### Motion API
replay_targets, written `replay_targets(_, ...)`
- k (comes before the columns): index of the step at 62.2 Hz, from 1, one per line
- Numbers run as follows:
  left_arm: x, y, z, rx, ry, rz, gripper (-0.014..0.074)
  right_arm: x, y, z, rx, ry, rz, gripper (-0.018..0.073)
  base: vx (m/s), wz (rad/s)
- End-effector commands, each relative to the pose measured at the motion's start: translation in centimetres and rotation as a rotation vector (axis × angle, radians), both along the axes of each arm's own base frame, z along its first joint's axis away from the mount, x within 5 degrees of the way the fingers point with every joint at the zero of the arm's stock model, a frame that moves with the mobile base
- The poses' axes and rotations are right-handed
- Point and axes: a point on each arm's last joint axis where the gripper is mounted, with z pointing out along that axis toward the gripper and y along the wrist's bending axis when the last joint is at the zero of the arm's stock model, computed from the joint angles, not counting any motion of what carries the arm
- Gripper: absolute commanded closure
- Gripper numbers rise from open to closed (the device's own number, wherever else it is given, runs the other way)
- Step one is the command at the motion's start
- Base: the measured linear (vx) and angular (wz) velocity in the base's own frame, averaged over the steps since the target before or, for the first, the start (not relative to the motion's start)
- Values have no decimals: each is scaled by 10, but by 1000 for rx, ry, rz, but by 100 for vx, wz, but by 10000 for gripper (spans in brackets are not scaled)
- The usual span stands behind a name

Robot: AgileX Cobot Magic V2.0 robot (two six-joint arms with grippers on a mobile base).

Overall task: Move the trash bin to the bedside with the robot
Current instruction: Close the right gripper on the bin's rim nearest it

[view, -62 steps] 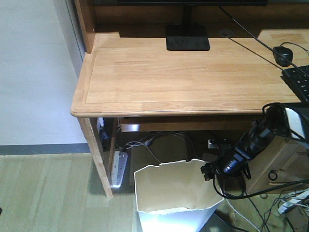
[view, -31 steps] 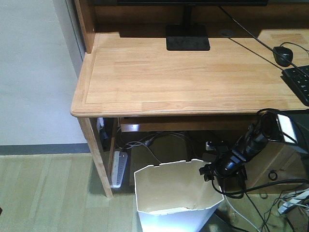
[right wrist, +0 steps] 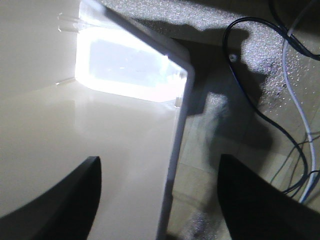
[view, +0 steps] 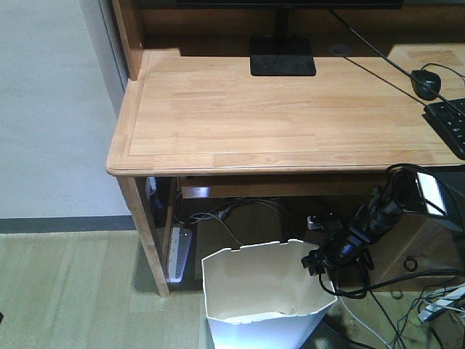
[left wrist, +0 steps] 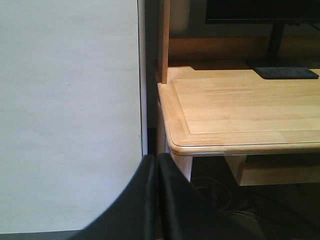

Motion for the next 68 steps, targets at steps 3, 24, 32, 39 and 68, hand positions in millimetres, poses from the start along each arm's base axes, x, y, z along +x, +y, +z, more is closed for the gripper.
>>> replay_targets(3,1,0,-3,-14,-54,-4,602,21,-7,23,-8,-73,18,95,0,0)
replay_targets(24,1,0,-3,-14,-54,-4,602,21,-37,3,60,-5,-78,95,0,0)
replay_targets(32,1,0,-3,-14,-54,-4,602,23,-29,-6,70,-2,-58,95,0,0)
replay_targets(39,1,0,-3,-14,-54,-4,602,24,-21,-11,68,-7,-42,95,0,0)
replay_targets(68,1,0,-3,-14,-54,-4,602,31,-9,-24,125,21,-3,258,0,0)
